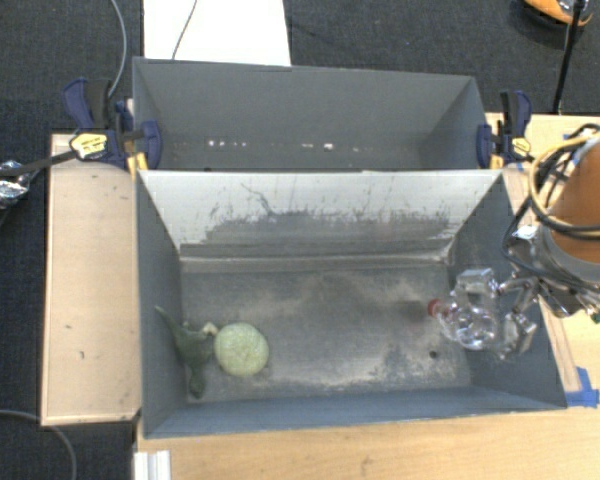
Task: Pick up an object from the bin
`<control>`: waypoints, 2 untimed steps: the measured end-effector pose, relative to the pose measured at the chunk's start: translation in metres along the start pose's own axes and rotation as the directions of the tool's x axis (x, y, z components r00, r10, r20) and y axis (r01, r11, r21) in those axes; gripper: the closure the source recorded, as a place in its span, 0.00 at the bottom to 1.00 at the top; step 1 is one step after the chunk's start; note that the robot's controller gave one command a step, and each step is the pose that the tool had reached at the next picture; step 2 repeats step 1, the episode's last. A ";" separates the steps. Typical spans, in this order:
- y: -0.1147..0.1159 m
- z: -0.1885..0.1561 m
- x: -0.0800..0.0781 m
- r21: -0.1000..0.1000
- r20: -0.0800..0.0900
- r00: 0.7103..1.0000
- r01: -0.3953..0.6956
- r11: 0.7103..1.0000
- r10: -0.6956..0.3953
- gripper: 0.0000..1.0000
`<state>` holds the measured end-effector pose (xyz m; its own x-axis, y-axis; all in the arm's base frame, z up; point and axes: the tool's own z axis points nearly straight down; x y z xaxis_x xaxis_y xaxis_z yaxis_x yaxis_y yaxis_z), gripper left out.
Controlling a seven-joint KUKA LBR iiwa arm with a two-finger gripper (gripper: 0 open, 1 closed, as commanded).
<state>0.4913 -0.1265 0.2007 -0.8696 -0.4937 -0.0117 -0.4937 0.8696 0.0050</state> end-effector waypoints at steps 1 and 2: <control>0.016 -0.047 -0.009 0.009 0.009 1.000 -0.005 1.000 0.005 1.00; 0.016 -0.047 -0.009 0.009 0.009 1.000 -0.005 1.000 0.005 1.00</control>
Offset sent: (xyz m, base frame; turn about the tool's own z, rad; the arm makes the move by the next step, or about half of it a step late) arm 0.0077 0.0259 -0.0094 -0.4972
